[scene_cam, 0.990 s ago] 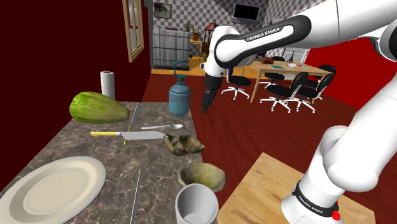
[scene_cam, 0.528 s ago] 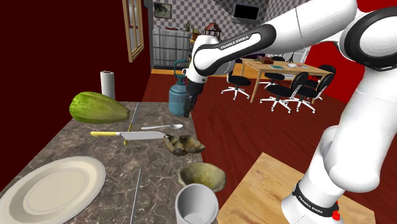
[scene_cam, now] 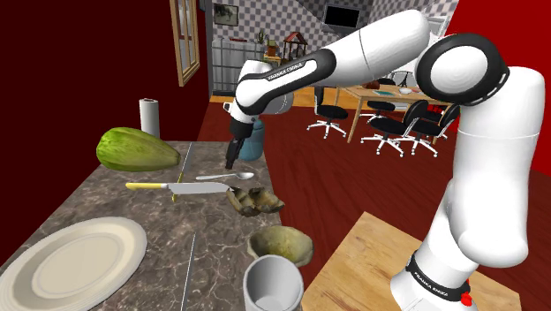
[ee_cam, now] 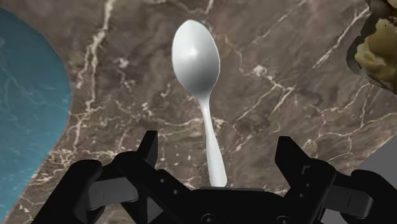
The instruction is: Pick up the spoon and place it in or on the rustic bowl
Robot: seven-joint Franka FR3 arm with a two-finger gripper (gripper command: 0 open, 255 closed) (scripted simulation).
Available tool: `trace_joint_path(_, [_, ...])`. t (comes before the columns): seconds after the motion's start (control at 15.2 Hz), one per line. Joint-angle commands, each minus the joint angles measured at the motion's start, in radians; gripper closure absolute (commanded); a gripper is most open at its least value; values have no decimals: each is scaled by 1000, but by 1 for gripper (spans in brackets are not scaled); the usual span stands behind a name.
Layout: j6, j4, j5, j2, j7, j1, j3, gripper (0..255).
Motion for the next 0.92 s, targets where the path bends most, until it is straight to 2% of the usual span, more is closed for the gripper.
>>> trace_joint_path(0.0, [10, 67, 10, 63, -23, 6, 15, 0])
trace_joint_path(0.53, [83, 63, 18, 130, -29, 15, 23, 0])
trace_joint_path(0.86, [83, 63, 18, 130, -29, 15, 23, 0])
